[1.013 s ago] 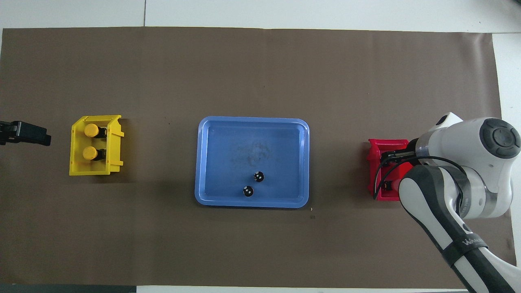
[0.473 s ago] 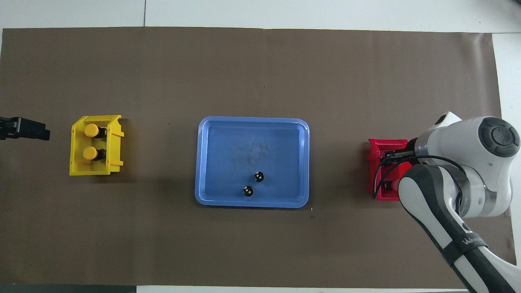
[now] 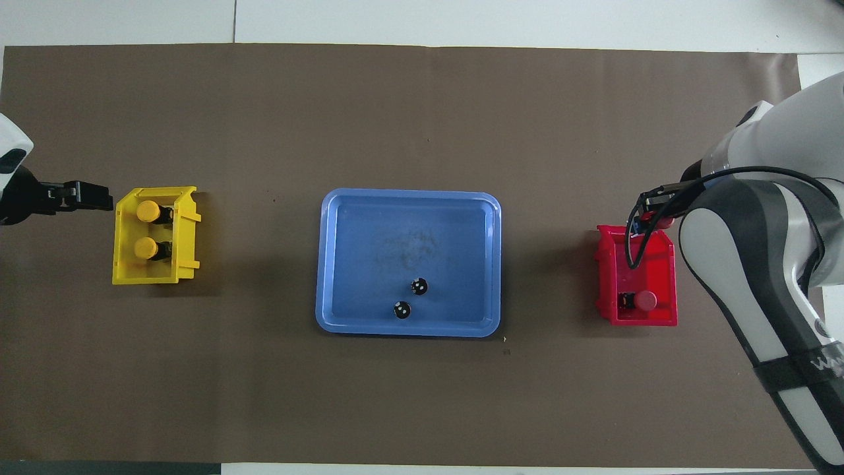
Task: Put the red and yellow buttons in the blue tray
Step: 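Carry the red button into the blue tray while the left gripper grasps a yellow button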
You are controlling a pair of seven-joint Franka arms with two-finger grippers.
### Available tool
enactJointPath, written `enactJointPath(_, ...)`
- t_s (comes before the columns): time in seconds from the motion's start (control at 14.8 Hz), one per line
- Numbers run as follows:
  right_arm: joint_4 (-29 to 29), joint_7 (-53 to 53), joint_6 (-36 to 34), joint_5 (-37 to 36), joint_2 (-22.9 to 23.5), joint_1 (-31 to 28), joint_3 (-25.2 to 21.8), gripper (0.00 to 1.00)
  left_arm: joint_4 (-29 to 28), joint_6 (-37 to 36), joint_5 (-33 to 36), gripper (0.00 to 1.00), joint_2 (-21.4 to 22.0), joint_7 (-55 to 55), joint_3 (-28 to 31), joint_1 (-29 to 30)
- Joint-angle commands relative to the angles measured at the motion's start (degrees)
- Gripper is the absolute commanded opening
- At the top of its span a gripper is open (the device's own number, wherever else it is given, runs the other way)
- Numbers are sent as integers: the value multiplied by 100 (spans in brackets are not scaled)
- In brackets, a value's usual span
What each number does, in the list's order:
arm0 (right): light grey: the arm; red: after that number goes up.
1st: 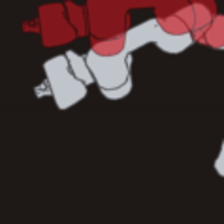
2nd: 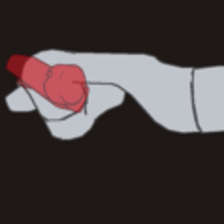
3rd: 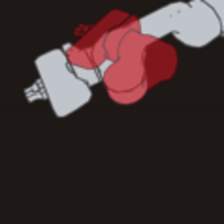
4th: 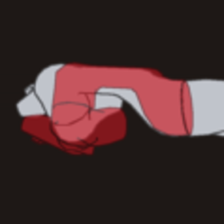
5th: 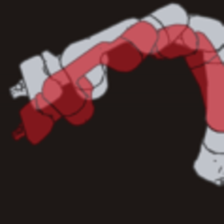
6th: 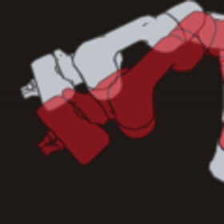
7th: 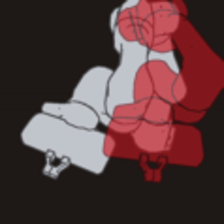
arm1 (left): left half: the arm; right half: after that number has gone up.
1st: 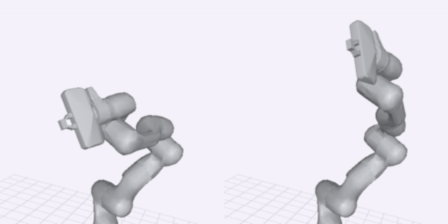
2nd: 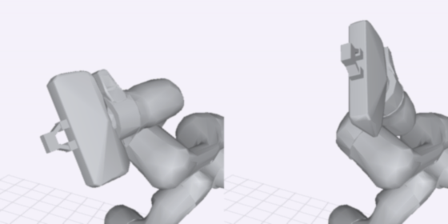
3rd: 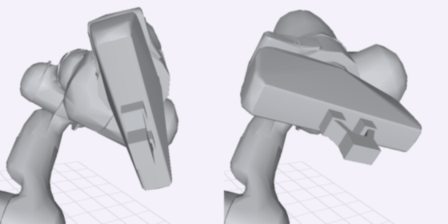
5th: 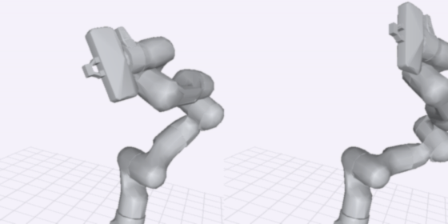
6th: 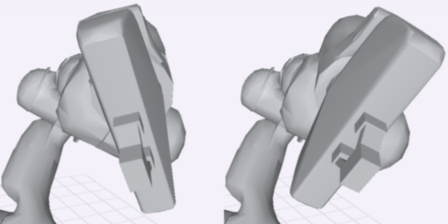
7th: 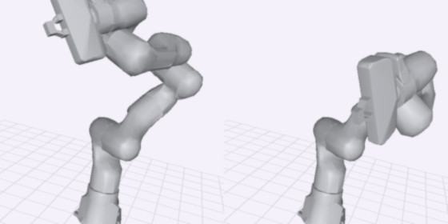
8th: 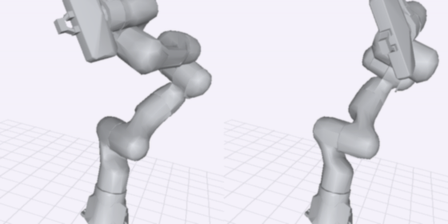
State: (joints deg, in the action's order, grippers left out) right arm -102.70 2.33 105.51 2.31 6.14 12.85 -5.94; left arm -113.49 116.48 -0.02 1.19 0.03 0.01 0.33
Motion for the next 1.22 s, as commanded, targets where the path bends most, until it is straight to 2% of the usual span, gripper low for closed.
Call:
enactJointPath(0.0,592,1335,12,86,449,935,5,18,-173,409,-69,75,-294,164,17,-7)
enactJointPath(0.2,558,2375,530,95,651,1806,14,16,-621,1154,-69,75,-426,207,17,11)
enactJointPath(0.34,619,2815,925,77,967,2194,5,16,-631,1376,-69,75,-602,348,8,-32)
enactJointPath(0.54,637,3053,1558,7,1494,2406,5,17,-640,1588,-69,75,-804,410,16,-59)
enactJointPath(0.68,811,3203,1648,7,1811,2651,5,17,-657,1588,-69,75,-822,410,8,-59)
enactJointPath(1.01,751,3221,1727,42,1830,2705,5,17,-692,1614,-69,75,-910,410,8,-59)
enactJointPath(1.15,637,3230,1841,42,1830,2714,6,21,-692,1606,-69,75,-963,410,8,-59)
